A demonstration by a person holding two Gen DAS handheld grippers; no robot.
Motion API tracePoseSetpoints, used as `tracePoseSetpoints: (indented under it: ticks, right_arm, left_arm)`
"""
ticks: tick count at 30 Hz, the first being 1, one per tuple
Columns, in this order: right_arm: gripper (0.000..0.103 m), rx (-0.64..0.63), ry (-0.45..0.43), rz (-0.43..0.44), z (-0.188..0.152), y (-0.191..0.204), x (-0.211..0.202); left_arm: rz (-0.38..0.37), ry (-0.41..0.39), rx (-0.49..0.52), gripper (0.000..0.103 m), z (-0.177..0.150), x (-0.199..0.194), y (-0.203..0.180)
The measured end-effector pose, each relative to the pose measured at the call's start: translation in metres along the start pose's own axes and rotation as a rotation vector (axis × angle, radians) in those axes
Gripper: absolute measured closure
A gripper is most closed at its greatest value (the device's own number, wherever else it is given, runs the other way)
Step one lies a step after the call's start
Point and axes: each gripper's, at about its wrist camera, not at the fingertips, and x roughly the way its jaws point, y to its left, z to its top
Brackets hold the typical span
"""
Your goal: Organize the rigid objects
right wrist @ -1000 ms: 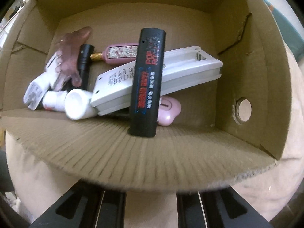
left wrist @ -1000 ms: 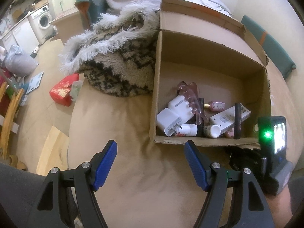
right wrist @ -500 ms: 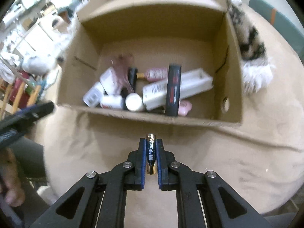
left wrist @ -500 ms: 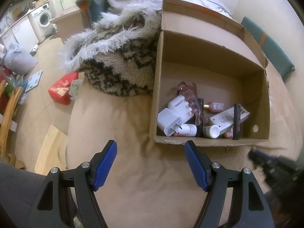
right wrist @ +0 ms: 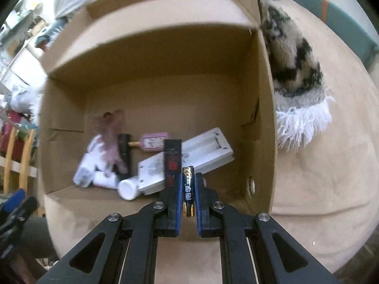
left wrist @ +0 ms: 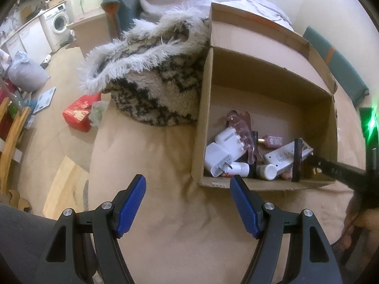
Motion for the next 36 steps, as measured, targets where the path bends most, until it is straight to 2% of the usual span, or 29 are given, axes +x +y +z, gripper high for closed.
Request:
tracePoseSetpoints:
  ticks: [4, 7, 10, 11, 13, 14, 15, 18, 22, 24, 25, 27, 30, 36]
  right_arm:
    - [0.092, 0.000, 0.006, -0.018, -0.002, -0.001, 0.005]
    - [0.091, 0.009, -0.023, -0.001, -0.008, -0.007, -0.006]
    - [0.087, -0.007, -0.070, -0.003, -0.015, -0.011, -0.025]
    - [0.083, -0.011, -0.088, 0.004, -0.018, -0.011, -0.031]
    - [0.065, -0.017, -0.127, 0.015, -0.025, -0.011, -0.043]
    - [0.037, -0.020, -0.148, 0.018, -0.029, -0.011, -0.049]
    - [0.018, -0.025, -0.175, 0.020, -0.033, -0.007, -0.059]
    - [0.017, -0.046, -0.203, -0.021, -0.043, -0.003, -0.071]
    - [0.016, -0.018, -0.222, 0.020, -0.057, -0.001, -0.086]
    - [0.002, -0.007, -0.248, 0.027, -0.062, -0.001, -0.093]
    - [0.000, -0.002, -0.267, 0.033, -0.066, -0.001, -0.099]
    - [0.000, -0.007, -0.303, 0.049, -0.076, 0.003, -0.106]
    - [0.000, -0.033, -0.360, 0.019, -0.089, 0.009, -0.110]
    - [0.000, -0.023, -0.387, 0.027, -0.099, 0.014, -0.104]
  left_arm:
    - [-0.002, 0.007, 0.002, 0.032, 0.000, 0.000, -0.001]
    - [-0.003, 0.009, 0.020, 0.032, -0.001, 0.001, -0.005]
    - [0.004, 0.005, 0.053, 0.032, -0.003, 0.001, -0.012]
    - [0.013, 0.001, 0.060, 0.032, -0.003, 0.001, -0.013]
    - [0.035, -0.018, 0.075, 0.032, -0.004, 0.000, -0.016]
    - [0.041, -0.024, 0.080, 0.032, -0.003, -0.001, -0.017]
    - [0.042, -0.029, 0.083, 0.029, -0.003, -0.001, -0.017]
    - [0.027, -0.037, 0.089, 0.022, -0.004, -0.004, -0.020]
    - [-0.001, -0.062, 0.089, 0.017, -0.004, -0.009, -0.021]
    - [-0.013, -0.075, 0.081, 0.015, -0.003, -0.012, -0.020]
    - [-0.016, -0.087, 0.080, 0.015, -0.002, -0.015, -0.021]
    - [-0.012, -0.108, 0.091, 0.015, -0.002, -0.020, -0.022]
    - [-0.004, -0.132, 0.100, 0.015, -0.004, -0.026, -0.024]
    - [0.013, -0.152, 0.128, 0.015, -0.010, -0.029, -0.028]
